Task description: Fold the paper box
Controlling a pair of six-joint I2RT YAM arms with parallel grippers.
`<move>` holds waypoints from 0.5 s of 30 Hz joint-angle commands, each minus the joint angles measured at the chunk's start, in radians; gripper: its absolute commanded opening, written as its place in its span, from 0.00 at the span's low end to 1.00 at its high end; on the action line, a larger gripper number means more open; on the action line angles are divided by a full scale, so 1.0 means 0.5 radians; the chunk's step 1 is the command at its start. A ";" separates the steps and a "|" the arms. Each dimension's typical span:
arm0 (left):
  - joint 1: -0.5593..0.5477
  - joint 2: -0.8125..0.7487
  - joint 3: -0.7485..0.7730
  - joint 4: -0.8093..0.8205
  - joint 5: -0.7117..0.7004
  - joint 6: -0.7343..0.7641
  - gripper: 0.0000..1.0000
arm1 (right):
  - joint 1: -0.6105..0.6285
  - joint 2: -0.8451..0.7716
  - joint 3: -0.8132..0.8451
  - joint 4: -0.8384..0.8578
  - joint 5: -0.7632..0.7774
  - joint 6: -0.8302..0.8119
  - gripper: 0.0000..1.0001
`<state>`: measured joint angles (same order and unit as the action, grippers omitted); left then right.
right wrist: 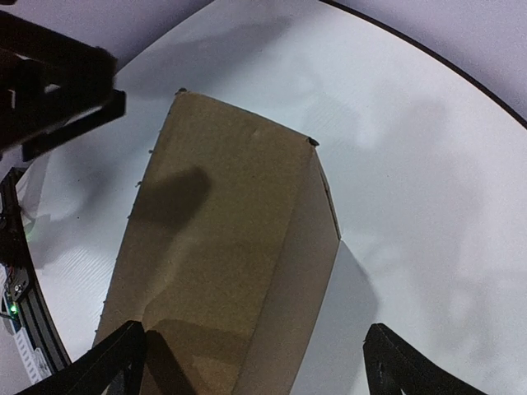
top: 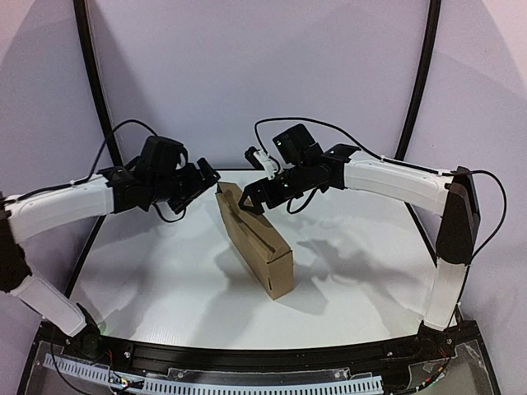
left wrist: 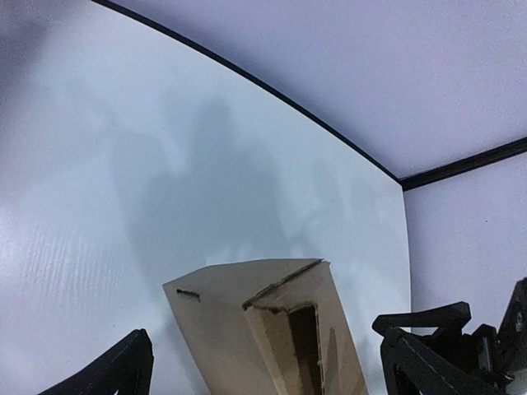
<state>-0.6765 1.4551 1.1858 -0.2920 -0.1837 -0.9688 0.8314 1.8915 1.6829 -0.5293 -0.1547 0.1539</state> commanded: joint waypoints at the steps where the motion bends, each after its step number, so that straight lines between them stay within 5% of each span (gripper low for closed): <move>1: 0.057 0.174 0.103 0.188 0.296 -0.009 0.99 | 0.006 0.172 -0.065 -0.349 0.234 -0.073 0.93; 8: 0.098 0.360 0.197 0.182 0.262 -0.072 0.99 | 0.001 0.189 -0.032 -0.369 0.245 -0.056 0.93; 15: 0.111 0.401 0.034 0.382 0.346 -0.221 0.86 | -0.052 0.208 -0.022 -0.409 0.243 0.015 0.93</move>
<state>-0.6300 1.6596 1.2526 -0.1745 -0.0441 -1.0283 0.8299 1.9060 1.7111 -0.5537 -0.1337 0.1627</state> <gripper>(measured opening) 0.888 0.929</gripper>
